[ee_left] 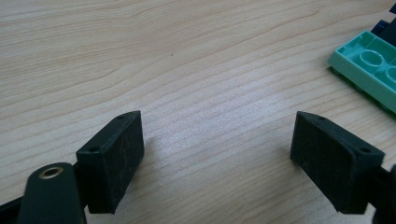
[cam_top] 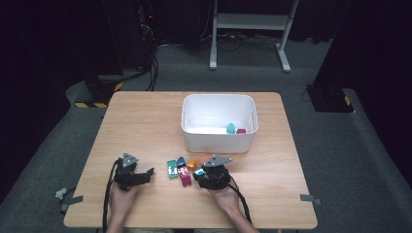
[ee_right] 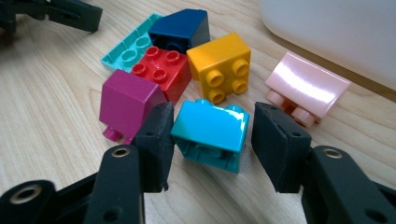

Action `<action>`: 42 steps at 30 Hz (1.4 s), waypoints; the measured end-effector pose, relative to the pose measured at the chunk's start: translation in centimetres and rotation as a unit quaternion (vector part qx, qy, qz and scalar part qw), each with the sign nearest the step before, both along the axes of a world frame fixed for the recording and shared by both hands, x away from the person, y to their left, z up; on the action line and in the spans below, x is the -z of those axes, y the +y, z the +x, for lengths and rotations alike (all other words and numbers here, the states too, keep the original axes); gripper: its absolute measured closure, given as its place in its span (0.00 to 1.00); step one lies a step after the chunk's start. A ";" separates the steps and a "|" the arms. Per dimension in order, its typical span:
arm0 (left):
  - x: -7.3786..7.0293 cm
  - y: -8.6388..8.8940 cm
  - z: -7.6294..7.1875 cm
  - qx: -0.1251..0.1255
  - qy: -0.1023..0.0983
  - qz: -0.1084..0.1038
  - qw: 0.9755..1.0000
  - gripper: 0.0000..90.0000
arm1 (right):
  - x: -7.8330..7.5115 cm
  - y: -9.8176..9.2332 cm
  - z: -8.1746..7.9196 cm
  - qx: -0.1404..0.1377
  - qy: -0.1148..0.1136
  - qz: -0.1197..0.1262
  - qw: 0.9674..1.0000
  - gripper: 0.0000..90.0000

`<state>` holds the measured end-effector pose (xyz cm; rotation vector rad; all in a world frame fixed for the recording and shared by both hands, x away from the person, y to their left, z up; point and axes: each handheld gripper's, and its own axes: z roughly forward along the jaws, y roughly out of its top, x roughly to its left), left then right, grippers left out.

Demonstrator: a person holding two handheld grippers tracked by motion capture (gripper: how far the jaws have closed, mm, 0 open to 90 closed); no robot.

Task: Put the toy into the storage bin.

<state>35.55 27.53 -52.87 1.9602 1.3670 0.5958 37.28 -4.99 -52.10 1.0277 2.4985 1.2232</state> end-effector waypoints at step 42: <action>0.0 0.0 0.0 0.000 0.000 0.000 1.000 0.19 | -2.0 -2.0 -0.8 -0.010 -0.029 0.001 1.000 0.65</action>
